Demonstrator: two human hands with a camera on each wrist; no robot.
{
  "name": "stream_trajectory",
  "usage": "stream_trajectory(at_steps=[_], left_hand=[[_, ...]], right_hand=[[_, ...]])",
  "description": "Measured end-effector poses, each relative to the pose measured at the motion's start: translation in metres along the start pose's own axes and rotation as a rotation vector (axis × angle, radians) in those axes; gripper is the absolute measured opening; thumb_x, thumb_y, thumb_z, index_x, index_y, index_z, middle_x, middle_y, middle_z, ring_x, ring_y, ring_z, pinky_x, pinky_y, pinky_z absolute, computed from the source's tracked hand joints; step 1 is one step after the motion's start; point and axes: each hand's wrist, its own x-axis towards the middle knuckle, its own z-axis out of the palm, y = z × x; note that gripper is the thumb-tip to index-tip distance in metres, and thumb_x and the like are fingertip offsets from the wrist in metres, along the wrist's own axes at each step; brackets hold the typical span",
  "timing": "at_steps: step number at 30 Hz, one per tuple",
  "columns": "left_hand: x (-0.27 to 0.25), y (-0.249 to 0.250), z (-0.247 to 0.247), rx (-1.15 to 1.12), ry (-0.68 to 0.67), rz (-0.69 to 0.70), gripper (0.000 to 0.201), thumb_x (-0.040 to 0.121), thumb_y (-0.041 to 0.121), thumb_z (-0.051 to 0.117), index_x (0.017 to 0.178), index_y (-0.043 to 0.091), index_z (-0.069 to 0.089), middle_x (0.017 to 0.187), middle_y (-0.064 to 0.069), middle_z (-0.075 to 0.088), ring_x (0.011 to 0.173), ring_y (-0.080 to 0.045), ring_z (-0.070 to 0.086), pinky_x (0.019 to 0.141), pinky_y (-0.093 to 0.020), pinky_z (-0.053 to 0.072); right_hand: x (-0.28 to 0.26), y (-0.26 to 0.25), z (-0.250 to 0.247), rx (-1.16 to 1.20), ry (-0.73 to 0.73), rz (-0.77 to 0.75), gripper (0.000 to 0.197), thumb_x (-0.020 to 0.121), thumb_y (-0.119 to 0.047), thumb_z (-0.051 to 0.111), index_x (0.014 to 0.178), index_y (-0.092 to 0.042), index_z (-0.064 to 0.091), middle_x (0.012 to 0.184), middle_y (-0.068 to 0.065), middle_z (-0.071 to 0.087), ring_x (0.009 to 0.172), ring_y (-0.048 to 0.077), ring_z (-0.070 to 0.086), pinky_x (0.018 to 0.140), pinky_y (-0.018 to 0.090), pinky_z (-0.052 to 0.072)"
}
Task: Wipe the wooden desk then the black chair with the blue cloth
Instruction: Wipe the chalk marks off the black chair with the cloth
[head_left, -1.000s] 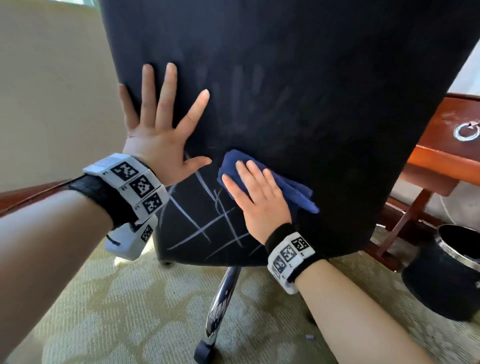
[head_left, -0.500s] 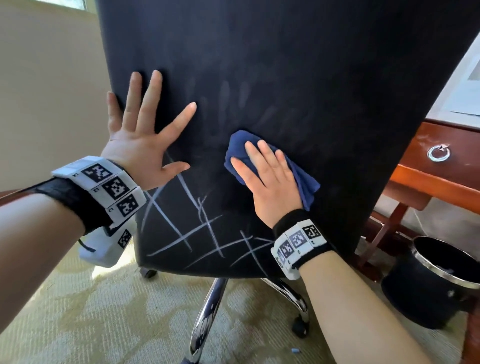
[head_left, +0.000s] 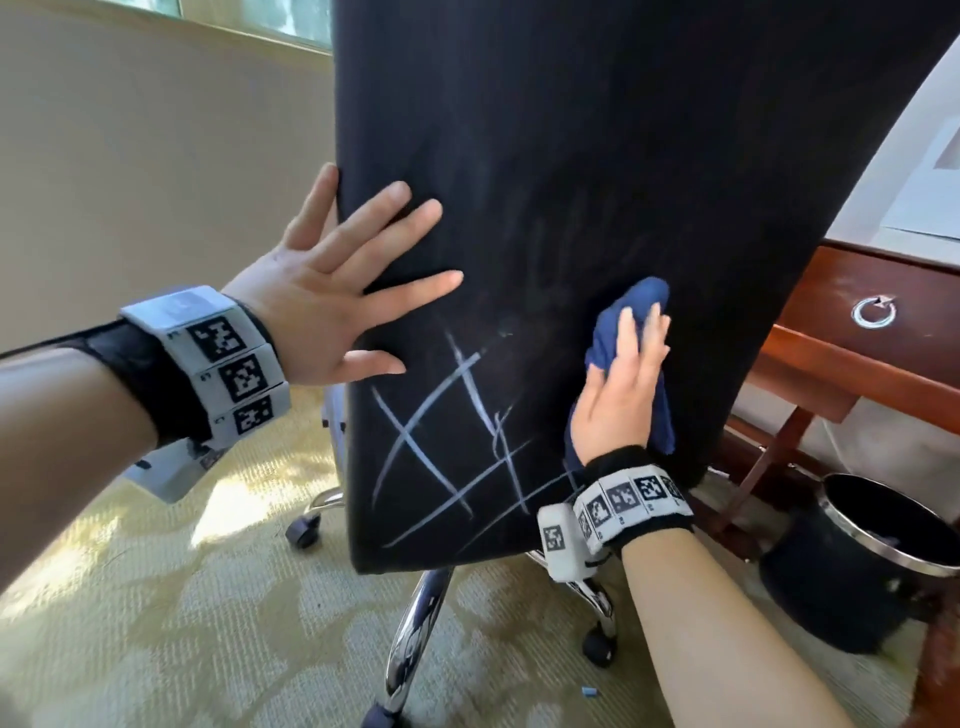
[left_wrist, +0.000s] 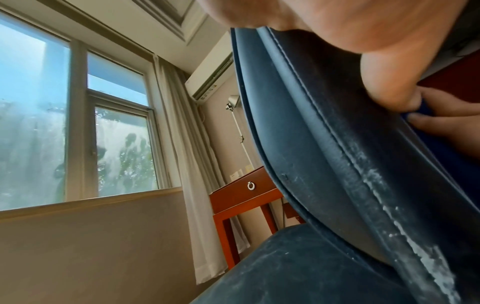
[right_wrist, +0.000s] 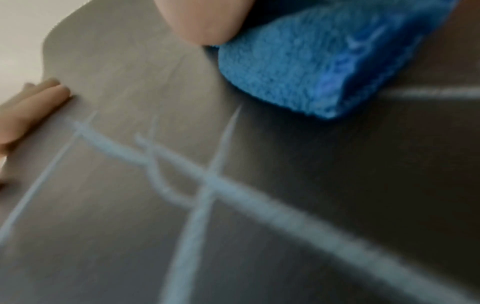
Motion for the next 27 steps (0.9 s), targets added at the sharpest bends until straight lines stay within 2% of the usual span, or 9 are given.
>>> stream_trajectory(at_steps=[2,5,8,11,14,18,20,24,27], left_hand=[[0.007,0.004,-0.002,0.013,-0.02,0.032,0.099,0.074,0.07,0.047,0.151,0.027,0.0,0.156,-0.006,-0.015,0.144,-0.029,-0.013,0.11,-0.061,-0.009],[0.014,0.006,-0.007,0.003,-0.066,0.071,0.123,0.055,0.073,0.058,0.15,0.027,-0.006,0.158,-0.007,-0.004,0.142,-0.028,-0.018,0.108,-0.06,-0.015],[0.019,0.003,-0.011,0.04,-0.108,0.125,0.14,0.044,0.07,0.071,0.15,0.024,-0.007,0.155,-0.009,0.002,0.142,-0.031,-0.017,0.106,-0.064,-0.012],[0.019,0.001,-0.013,0.032,-0.111,0.121,0.146,0.041,0.068,0.076,0.15,0.022,-0.009,0.157,-0.006,-0.014,0.143,-0.029,-0.017,0.107,-0.061,-0.011],[0.017,-0.005,-0.017,0.032,-0.096,0.125,0.138,0.047,0.074,0.068,0.15,0.021,-0.006,0.154,-0.006,-0.022,0.144,-0.025,-0.014,0.113,-0.054,-0.008],[0.031,-0.022,-0.028,0.051,-0.076,0.161,0.125,0.053,0.083,0.041,0.15,0.021,-0.006,0.153,-0.008,-0.026,0.143,-0.025,-0.019,0.116,-0.044,-0.009],[0.037,-0.026,-0.03,0.077,-0.081,0.169,0.123,0.052,0.085,0.03,0.15,0.02,-0.009,0.151,-0.008,-0.03,0.141,-0.027,-0.023,0.115,-0.045,-0.013],[0.036,-0.026,-0.03,0.084,-0.11,0.172,0.133,0.046,0.085,0.04,0.149,0.019,-0.012,0.155,-0.009,-0.016,0.142,-0.031,-0.016,0.113,-0.046,-0.016],[0.035,-0.025,-0.03,0.125,-0.147,0.149,0.135,0.045,0.085,0.038,0.147,0.016,-0.019,0.152,-0.011,-0.01,0.138,-0.035,-0.012,0.112,-0.048,-0.015]], right_hand=[[-0.004,-0.008,0.005,0.102,0.047,0.168,0.054,0.092,-0.009,0.034,0.144,-0.001,0.024,0.151,0.026,0.015,0.141,0.038,0.01,0.116,0.042,0.01],[-0.015,-0.018,0.011,0.15,0.088,0.217,0.053,0.094,-0.016,0.03,0.145,-0.001,0.023,0.151,0.025,0.015,0.141,0.036,0.011,0.115,0.049,0.015],[-0.037,-0.033,0.015,0.123,0.012,0.124,0.053,0.094,-0.017,0.031,0.145,-0.006,0.022,0.15,0.028,0.018,0.139,0.033,0.008,0.115,0.044,0.01],[-0.049,-0.041,0.018,0.065,-0.104,0.005,0.053,0.09,-0.017,0.032,0.141,-0.012,0.019,0.148,0.028,0.021,0.138,0.033,0.006,0.114,0.042,0.007],[-0.015,-0.046,0.013,0.124,-0.014,0.027,0.055,0.091,-0.016,0.032,0.144,-0.009,0.02,0.149,0.028,0.02,0.138,0.035,0.006,0.113,0.041,0.005],[0.022,-0.062,0.011,0.108,0.134,0.051,0.054,0.09,-0.012,0.036,0.143,-0.002,0.029,0.149,0.027,0.021,0.139,0.038,0.011,0.114,0.04,0.005],[0.004,-0.068,0.018,0.05,0.074,-0.068,0.056,0.088,-0.008,0.042,0.142,-0.008,0.029,0.149,0.025,0.024,0.139,0.035,0.014,0.114,0.045,0.012],[-0.064,-0.062,0.034,-0.035,-0.299,-0.74,0.065,0.074,0.004,0.046,0.135,-0.018,0.034,0.143,0.01,0.027,0.138,0.026,0.013,0.118,0.037,0.001],[-0.049,-0.055,0.029,-0.019,-0.358,-0.831,0.062,0.075,0.002,0.039,0.134,-0.02,0.036,0.142,0.008,0.028,0.137,0.023,0.013,0.117,0.036,0.001]])
